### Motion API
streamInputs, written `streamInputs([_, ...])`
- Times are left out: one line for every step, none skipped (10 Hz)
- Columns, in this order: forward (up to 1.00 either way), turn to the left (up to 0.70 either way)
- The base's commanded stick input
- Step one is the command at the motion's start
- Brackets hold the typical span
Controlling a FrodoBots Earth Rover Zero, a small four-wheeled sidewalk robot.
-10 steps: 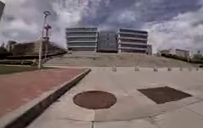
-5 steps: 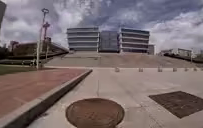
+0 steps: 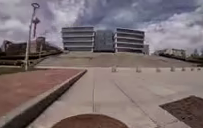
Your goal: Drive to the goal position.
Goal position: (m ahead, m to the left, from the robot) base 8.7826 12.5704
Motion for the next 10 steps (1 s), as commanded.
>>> streamInputs([1.0, 0.0])
streamInputs([1.0, 0.0])
streamInputs([1.0, 0.0])
streamInputs([1.0, 0.0])
streamInputs([1.0, 0.0])
streamInputs([1.0, 0.0])
streamInputs([1.0, 0.0])
streamInputs([1.0, 0.0])
streamInputs([1.0, 0.0])
streamInputs([1.0, 0.0])
